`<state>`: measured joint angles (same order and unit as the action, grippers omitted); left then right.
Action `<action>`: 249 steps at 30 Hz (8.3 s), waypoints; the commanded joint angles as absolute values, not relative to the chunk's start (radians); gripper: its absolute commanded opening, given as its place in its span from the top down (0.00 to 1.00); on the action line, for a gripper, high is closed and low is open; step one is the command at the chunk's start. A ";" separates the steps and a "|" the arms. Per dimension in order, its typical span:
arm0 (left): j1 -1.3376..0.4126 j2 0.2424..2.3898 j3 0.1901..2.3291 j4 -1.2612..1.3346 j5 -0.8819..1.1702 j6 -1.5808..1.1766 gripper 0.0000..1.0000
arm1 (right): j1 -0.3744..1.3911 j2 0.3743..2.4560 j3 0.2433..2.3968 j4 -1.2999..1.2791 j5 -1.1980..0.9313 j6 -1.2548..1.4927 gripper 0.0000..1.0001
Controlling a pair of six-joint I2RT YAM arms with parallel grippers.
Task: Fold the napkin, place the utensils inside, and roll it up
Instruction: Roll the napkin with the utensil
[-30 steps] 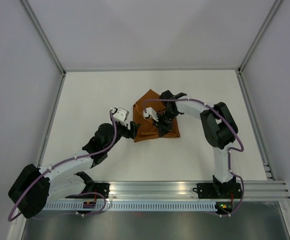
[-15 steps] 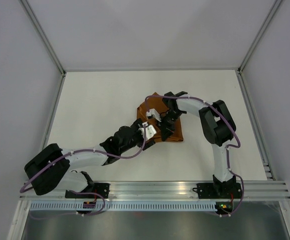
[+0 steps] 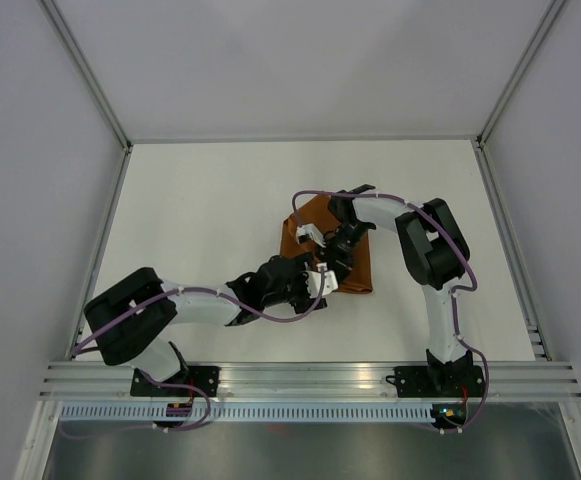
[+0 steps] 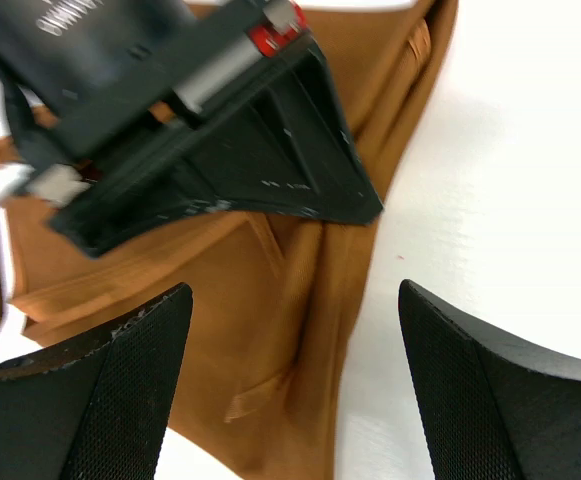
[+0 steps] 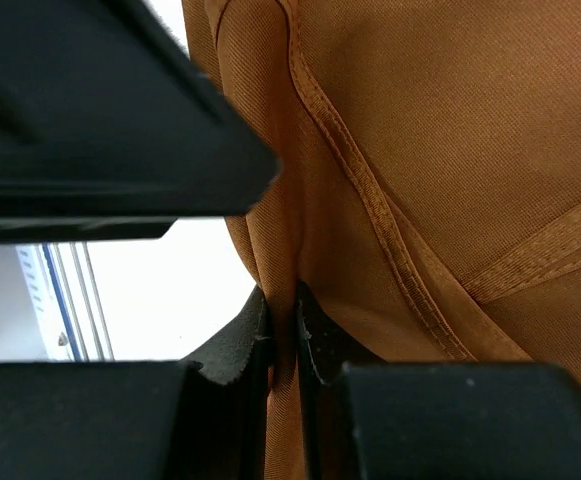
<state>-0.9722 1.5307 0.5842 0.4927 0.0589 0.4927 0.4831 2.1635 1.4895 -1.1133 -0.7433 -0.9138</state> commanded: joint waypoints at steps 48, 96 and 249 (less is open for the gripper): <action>-1.002 1.879 0.934 0.066 0.163 0.454 0.98 | 0.390 2.079 1.480 -0.874 -0.551 -0.793 0.53; -0.729 2.128 1.186 -0.225 0.772 0.195 0.98 | 0.520 1.368 0.634 -0.137 -0.471 -1.066 0.38; -1.091 1.681 0.703 0.506 -0.034 0.465 0.42 | 0.419 2.355 1.574 -1.267 -0.664 -1.227 1.00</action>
